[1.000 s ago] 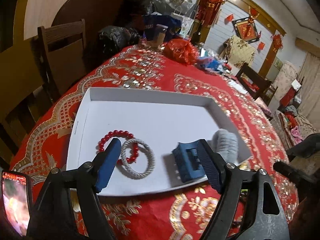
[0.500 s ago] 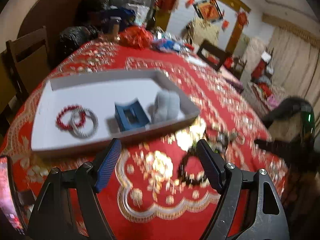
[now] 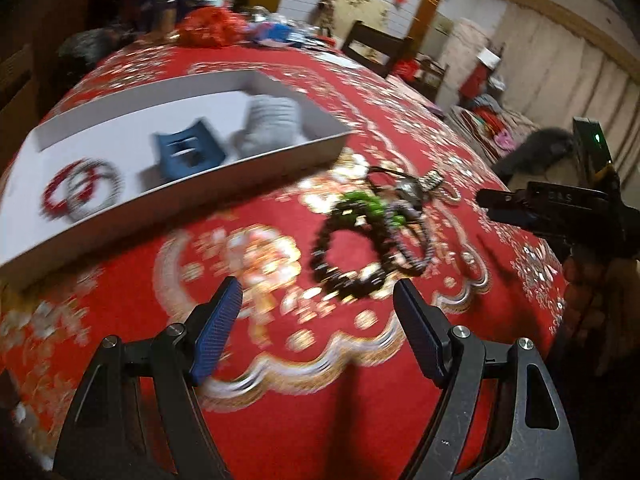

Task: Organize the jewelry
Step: 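Move both tools back over the remaining jewelry beside the box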

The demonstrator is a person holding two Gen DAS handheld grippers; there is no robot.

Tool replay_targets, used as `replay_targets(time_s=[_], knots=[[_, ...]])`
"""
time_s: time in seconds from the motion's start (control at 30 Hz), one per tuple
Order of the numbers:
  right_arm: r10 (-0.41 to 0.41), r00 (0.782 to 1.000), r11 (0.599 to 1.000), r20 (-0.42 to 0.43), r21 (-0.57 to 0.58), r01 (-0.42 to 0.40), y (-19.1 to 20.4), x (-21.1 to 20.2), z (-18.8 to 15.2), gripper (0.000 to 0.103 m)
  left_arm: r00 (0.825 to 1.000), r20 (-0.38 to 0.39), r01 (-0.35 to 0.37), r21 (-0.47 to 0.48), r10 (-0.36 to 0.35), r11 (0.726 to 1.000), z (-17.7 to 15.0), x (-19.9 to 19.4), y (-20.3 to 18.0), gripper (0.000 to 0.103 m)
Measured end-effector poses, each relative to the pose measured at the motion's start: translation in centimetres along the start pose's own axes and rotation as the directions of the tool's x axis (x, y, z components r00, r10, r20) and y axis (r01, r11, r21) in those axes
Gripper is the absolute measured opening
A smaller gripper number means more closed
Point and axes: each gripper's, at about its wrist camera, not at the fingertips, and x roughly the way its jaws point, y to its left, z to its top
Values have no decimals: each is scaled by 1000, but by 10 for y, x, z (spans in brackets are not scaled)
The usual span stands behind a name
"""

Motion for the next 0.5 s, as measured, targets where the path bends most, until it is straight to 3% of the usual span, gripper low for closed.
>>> replay_targets(time_s=[0.07, 0.17, 0.27, 0.4, 0.47, 0.5], knots=[[-8, 1000, 1000, 1, -4, 8, 0, 1, 0, 40, 1000, 6, -7, 20, 7, 1000, 10, 9, -8, 78], [-5, 1000, 1000, 2, 19, 5, -4, 2, 1, 40, 997, -6, -78, 7, 78, 997, 23, 23, -6, 78], [-10, 1000, 999, -2, 36, 10, -8, 4, 1, 40, 990, -57, -132, 4, 132, 991, 29, 40, 0, 78], [9, 1000, 1000, 2, 20, -10, -4, 7, 2, 40, 982, -57, -175, 72, 179, 982, 29, 45, -6, 78], [23, 1000, 1000, 15, -5, -23, 2, 11, 6, 40, 976, -55, -206, 104, 213, 973, 27, 47, -10, 68], [29, 999, 999, 19, -21, -29, 6, 14, 8, 40, 972, -50, -224, 108, 231, 969, 28, 46, -11, 55]])
